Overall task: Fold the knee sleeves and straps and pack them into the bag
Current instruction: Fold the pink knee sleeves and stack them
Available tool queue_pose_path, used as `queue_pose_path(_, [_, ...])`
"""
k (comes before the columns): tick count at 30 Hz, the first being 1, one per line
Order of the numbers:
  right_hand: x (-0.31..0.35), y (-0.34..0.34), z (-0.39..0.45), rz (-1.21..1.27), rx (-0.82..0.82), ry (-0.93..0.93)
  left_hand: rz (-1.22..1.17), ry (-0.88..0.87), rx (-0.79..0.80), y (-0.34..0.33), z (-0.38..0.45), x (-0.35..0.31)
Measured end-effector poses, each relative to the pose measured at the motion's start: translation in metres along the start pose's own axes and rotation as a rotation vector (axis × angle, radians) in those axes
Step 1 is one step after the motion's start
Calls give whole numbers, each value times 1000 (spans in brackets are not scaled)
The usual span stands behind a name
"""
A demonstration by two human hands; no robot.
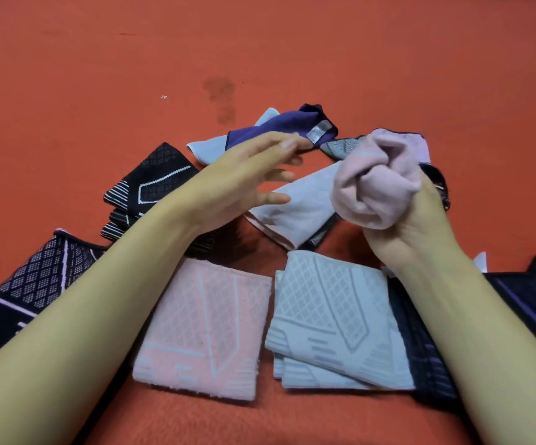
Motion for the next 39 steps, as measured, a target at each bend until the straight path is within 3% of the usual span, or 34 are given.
queue_pose_path(5, [-1, 6, 5, -289, -125, 171, 125, -55, 66, -6, -6, -2])
queue_pose_path(8, [-8, 4, 3, -416, -15, 203, 233, -94, 40, -10, -7, -5])
queue_pose_path(14, [-12, -8, -4, -498, 140, 72, 390, -167, -152, -1, -5, -3])
queue_pose_path(18, [-24, -11, -12, -812, 282, 33, 466, -268, -221, -4, -4, -8])
queue_pose_path(21, [-20, -7, -7, -691, 175, 81, 467, -302, -197, -4, -5, -9])
queue_pose_path(23, [-15, -4, -4, -513, 150, 17, 411, -286, -179, 0, -5, -7])
queue_pose_path(28, [-12, -11, -8, -336, 289, -176, 329, -260, -143, 5, -5, -7])
queue_pose_path(33, [-13, -19, -18, -204, 529, -318, 326, -231, -74, 5, -7, -8])
queue_pose_path(39, [-12, -14, -14, -215, 461, -234, 291, -227, -61, 6, -7, -5])
Point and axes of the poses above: each hand's wrist, its own z-axis towards the middle knuckle, its own y-axis out of the back of the hand, x = y × z, the point moved 4 cm from there along z, towards the middle knuckle, and after that the axes turned 12 degrees about z, right-handed, at the moved point
